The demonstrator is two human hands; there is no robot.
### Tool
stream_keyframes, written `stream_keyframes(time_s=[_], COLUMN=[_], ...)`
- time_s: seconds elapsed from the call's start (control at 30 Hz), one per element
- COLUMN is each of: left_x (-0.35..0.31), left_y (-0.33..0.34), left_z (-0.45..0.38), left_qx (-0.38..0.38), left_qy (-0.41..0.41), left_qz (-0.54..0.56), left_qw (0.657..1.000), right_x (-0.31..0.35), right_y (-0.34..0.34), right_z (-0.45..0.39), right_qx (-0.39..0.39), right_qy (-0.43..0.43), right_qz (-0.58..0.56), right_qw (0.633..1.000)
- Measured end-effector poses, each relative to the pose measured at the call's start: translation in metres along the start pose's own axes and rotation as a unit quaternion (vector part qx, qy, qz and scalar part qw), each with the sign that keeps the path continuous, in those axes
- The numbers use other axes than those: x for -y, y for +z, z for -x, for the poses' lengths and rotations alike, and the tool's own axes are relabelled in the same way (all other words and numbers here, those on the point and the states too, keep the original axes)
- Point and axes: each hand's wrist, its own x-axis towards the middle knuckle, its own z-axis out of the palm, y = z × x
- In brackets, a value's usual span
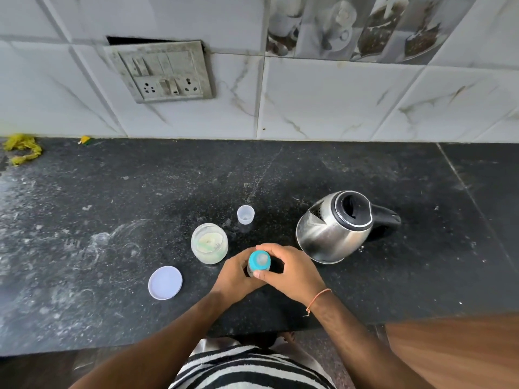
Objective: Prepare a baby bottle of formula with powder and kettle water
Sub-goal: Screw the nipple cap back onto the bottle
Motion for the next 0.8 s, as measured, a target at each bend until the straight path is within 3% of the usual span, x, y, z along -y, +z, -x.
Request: stream_keyframes(time_s=[0.2, 0.4, 0.63, 0.8], left_x=[0.006, 0.006, 0.004, 0.004], left_y=[-0.003, 0.003, 0.006, 0.007], left_z=[0.003, 0.006, 0.008, 0.008], left_qx=[0.016, -0.012, -0.032, -0.030], left_qy=[0.008, 0.011, 0.013, 0.017], left_qz=[0.014, 0.023, 0.021, 0.022], left_qw=[1.000, 1.000, 0.999, 0.999], right_x=[0.007, -0.001, 0.000, 0.003], right_y=[-0.012, -0.003, 0.020, 0.023], right_z=[-0.006, -0.004, 0.010, 0.009], right_qx=[0.010, -0.036, -0.122, -0.105], right_qy=[-0.045, -0.045, 0.010, 0.045], right_qz=[0.082, 0.098, 0.059, 0.054], right_qw=[0.996, 0.994, 0.991, 0.992])
